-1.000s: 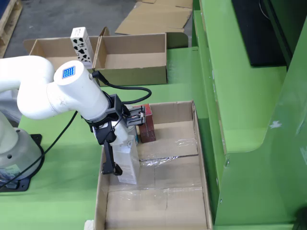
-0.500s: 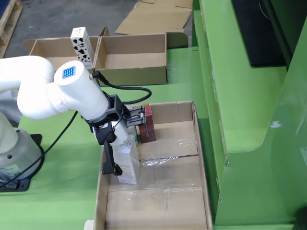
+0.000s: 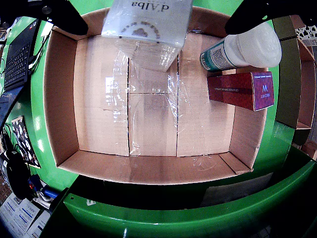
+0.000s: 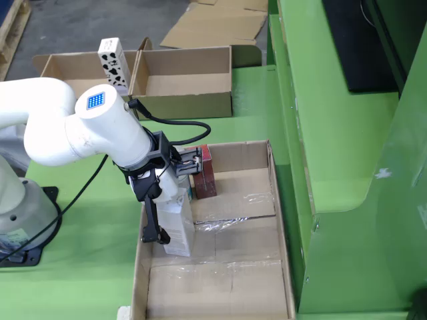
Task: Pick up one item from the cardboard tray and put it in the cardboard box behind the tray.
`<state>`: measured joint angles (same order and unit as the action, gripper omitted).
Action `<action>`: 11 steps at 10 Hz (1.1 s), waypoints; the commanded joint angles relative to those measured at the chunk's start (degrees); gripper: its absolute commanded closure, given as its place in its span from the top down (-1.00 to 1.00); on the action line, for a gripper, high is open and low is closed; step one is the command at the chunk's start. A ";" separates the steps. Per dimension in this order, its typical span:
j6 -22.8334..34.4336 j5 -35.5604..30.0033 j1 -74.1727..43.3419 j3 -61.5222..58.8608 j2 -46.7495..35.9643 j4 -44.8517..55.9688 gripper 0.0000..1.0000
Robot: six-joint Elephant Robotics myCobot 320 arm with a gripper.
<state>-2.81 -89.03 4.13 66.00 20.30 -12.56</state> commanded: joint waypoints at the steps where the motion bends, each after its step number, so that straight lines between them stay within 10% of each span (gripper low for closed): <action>1: 0.42 -0.19 0.18 -1.52 -1.26 -0.71 1.00; 3: 0.42 -0.19 0.18 -1.52 -1.26 -0.71 1.00; 11: 0.42 -0.19 0.18 -1.52 -1.26 -0.71 -0.60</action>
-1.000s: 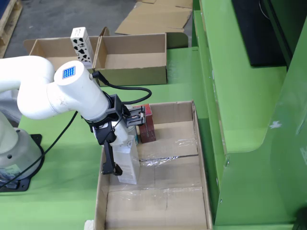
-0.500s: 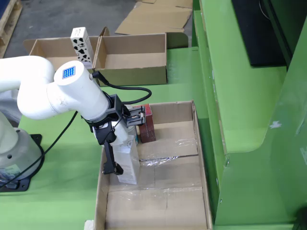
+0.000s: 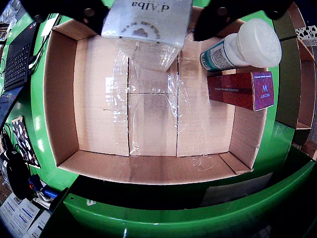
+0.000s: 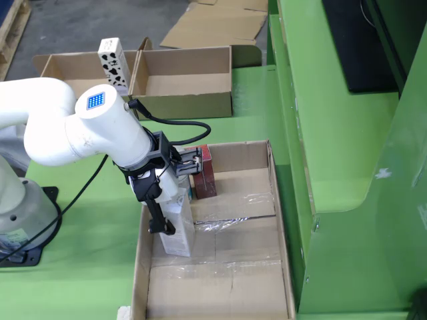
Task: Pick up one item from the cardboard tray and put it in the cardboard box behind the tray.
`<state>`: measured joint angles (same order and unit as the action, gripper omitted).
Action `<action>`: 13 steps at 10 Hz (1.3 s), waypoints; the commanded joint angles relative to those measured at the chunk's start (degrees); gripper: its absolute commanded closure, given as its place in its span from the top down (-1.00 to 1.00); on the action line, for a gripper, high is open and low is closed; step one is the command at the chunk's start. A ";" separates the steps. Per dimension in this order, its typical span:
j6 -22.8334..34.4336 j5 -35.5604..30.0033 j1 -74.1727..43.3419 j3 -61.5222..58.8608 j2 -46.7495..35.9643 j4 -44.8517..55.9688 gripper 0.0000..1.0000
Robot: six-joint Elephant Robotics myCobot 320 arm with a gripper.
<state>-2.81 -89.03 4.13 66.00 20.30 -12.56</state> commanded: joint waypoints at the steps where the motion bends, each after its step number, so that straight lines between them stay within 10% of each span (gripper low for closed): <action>1: 0.42 -0.19 0.18 -1.52 -1.26 -0.71 -0.80; 13: 0.42 -0.19 0.18 -1.52 -1.26 -0.71 -1.00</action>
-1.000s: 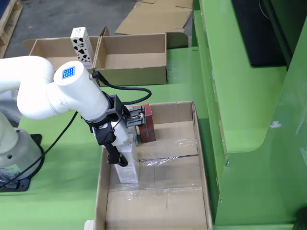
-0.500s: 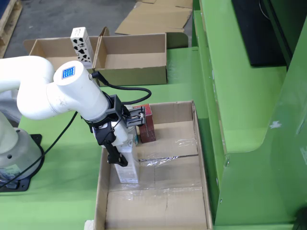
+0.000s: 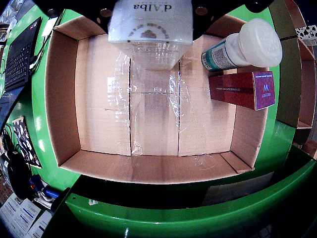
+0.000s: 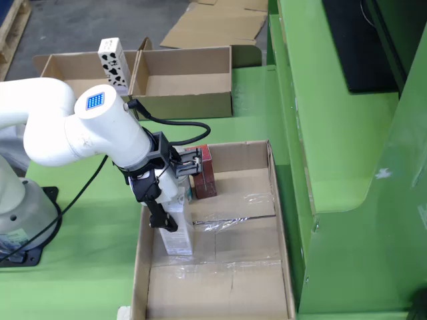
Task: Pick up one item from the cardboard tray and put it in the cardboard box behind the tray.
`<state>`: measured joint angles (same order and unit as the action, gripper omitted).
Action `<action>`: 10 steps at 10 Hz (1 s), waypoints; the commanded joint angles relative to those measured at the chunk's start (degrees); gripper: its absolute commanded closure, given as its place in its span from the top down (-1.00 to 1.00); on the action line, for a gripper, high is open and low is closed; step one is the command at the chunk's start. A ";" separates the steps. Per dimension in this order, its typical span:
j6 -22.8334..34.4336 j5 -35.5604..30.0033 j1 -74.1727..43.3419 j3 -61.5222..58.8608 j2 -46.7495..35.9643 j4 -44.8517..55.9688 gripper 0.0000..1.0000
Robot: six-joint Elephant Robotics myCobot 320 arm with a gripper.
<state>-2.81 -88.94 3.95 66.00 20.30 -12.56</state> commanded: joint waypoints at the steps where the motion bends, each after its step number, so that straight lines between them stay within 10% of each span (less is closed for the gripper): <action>1: 0.88 -0.50 0.51 -4.36 -1.32 1.80 -1.00; 4: -0.33 0.14 1.27 -17.12 -1.52 11.52 -1.00; 7: -1.25 0.91 1.32 -66.00 13.28 37.76 -1.00; 10: -1.44 7.83 4.13 -66.00 11.24 15.72 -1.00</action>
<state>-4.65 -87.45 5.71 43.24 31.11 7.03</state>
